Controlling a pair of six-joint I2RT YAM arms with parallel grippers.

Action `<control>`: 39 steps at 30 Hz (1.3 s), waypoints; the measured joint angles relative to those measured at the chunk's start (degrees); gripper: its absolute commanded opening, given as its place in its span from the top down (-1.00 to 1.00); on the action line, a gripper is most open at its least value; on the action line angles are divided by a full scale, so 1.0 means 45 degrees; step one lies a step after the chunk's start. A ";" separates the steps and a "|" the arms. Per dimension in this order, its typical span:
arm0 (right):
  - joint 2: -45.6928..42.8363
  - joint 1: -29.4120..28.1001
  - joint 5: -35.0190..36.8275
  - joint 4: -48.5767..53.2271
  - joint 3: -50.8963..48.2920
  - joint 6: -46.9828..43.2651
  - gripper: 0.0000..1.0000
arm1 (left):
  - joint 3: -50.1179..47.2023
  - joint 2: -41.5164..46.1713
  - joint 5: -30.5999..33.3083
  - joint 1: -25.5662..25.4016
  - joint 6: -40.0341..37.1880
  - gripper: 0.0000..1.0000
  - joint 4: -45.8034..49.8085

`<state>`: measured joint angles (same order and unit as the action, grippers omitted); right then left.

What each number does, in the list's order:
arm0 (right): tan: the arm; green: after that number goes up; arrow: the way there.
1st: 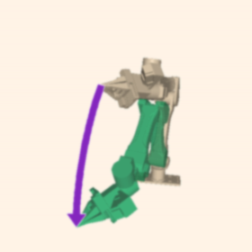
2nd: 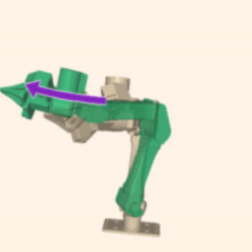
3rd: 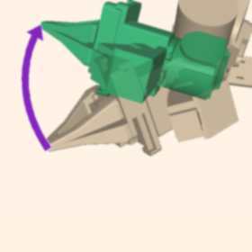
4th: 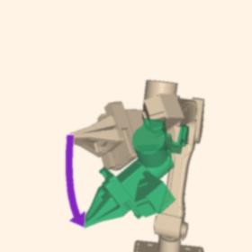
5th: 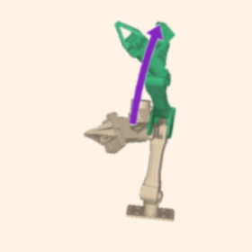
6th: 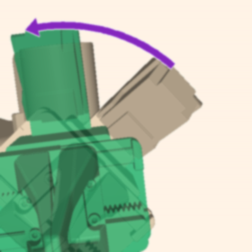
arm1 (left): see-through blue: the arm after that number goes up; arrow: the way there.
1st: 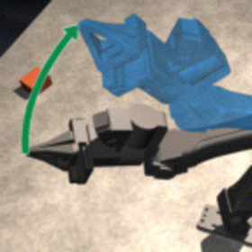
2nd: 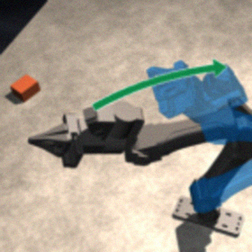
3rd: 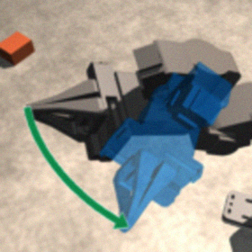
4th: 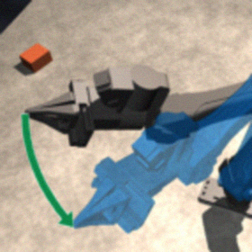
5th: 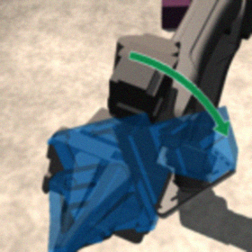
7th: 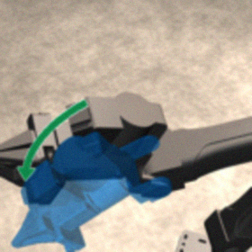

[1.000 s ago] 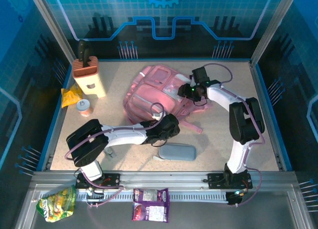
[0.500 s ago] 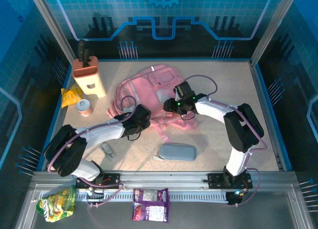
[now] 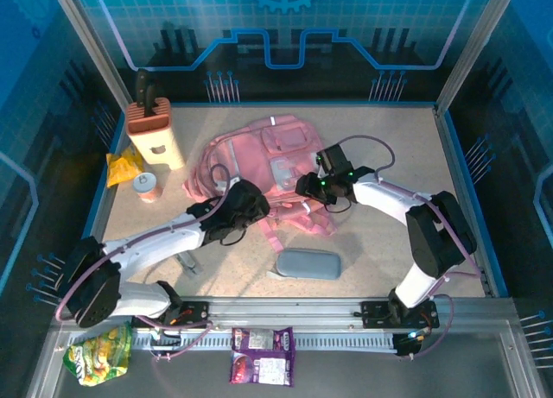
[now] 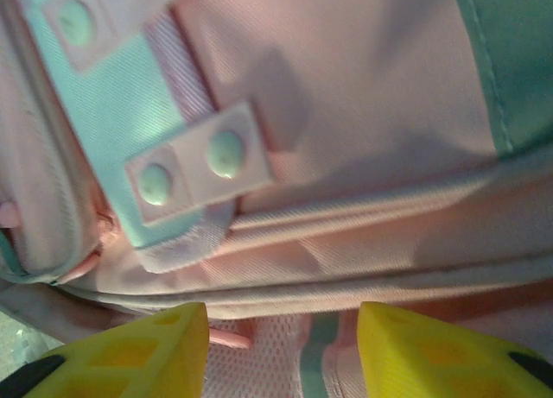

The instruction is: Pack the student bag

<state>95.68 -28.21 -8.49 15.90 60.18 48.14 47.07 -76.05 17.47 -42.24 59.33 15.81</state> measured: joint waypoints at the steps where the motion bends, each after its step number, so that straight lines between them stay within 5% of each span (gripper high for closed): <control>1: 0.0058 -0.0029 0.0015 0.0000 0.0000 0.0175 0.03 | 0.0257 -0.0257 -0.0049 -0.0010 -0.0053 -0.04 -0.0044; 14: 0.0772 -0.0685 0.0860 0.0005 0.0287 0.2006 -0.16 | 0.1175 -0.2589 -0.0194 0.0019 -0.0185 -0.06 -0.0253; 32: 0.1598 -0.0704 0.1690 0.0073 0.0986 0.2943 0.44 | 0.0588 -0.3521 -0.0529 0.0024 -0.0165 0.07 -0.0952; 39: 0.1598 -0.0525 0.1642 -0.0403 0.0986 0.3385 0.84 | 0.0685 -0.3521 -0.0568 -0.0087 -0.0185 0.07 -0.0884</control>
<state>102.87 -30.57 -1.10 14.09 64.62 63.37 50.15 -91.90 14.92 -42.63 58.50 11.84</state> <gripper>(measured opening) 0.135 0.464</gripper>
